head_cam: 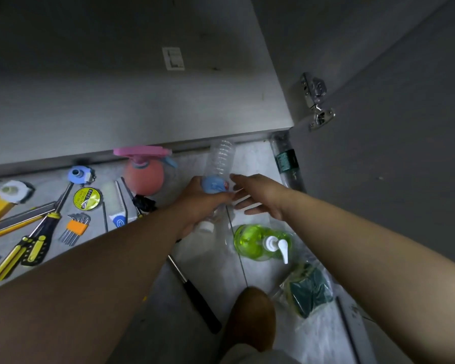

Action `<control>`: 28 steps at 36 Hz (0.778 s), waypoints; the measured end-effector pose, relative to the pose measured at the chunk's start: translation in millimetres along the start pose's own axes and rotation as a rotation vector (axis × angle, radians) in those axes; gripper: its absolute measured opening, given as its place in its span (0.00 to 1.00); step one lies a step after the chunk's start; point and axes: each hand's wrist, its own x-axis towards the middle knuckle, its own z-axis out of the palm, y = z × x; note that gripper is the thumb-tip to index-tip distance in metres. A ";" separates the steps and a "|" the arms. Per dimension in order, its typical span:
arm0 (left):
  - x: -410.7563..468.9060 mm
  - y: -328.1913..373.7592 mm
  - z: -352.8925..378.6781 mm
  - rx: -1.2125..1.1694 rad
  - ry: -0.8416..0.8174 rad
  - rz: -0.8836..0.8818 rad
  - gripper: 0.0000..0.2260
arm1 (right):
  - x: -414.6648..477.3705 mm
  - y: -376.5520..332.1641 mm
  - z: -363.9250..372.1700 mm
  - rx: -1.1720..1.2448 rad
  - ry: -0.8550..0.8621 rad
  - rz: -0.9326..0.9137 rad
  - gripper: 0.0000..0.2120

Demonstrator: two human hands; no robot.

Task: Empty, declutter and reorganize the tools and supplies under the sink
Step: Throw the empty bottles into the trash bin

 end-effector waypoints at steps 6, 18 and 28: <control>0.1 -11.1 -2.1 -0.102 0.060 -0.070 0.25 | 18.2 22.1 -16.8 -0.576 0.454 -0.008 0.31; 5.7 -25.8 -5.4 -0.080 0.067 -0.093 0.25 | 35.7 19.2 -24.5 -0.544 0.603 0.226 0.46; 8.9 -28.8 -6.3 -0.002 0.108 -0.083 0.25 | 16.2 20.4 -0.6 -0.755 0.686 0.005 0.37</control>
